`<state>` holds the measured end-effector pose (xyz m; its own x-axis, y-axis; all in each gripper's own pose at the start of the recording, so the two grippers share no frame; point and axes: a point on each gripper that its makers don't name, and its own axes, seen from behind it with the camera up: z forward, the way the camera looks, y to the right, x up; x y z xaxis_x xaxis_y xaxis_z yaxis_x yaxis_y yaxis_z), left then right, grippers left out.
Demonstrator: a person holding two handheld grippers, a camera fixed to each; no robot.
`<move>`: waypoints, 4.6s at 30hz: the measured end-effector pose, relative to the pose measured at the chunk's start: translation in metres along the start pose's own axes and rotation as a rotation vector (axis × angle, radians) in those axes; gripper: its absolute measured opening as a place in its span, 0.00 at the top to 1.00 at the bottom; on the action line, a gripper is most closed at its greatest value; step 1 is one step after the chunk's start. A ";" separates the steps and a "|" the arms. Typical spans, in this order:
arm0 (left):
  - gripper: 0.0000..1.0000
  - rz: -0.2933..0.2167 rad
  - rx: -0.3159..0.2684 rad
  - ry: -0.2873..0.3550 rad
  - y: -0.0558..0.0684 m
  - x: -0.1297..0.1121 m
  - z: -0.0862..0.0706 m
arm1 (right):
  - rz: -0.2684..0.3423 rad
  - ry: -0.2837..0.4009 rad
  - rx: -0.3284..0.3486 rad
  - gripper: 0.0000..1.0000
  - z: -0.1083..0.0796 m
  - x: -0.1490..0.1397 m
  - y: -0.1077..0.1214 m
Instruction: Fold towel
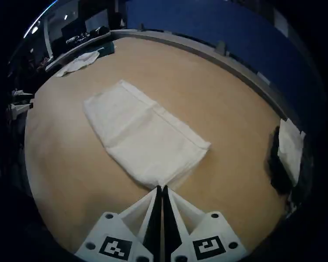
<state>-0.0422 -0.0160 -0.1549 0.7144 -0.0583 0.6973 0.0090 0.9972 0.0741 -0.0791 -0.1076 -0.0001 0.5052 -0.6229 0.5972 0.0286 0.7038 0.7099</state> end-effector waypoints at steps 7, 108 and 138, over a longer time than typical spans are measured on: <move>0.05 -0.004 -0.006 0.011 0.001 0.003 -0.002 | -0.038 0.048 0.003 0.98 -0.013 0.037 -0.007; 0.05 -0.092 -0.021 0.077 0.007 -0.002 -0.017 | -0.198 0.034 0.113 0.19 0.027 0.074 -0.113; 0.05 -0.089 -0.022 0.077 0.010 -0.002 -0.017 | -0.098 0.040 0.042 0.32 0.025 0.065 -0.081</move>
<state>-0.0315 -0.0052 -0.1682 0.7619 -0.1434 0.6316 0.0895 0.9891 0.1166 -0.0700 -0.2136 -0.0101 0.5355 -0.6735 0.5096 0.0438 0.6247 0.7796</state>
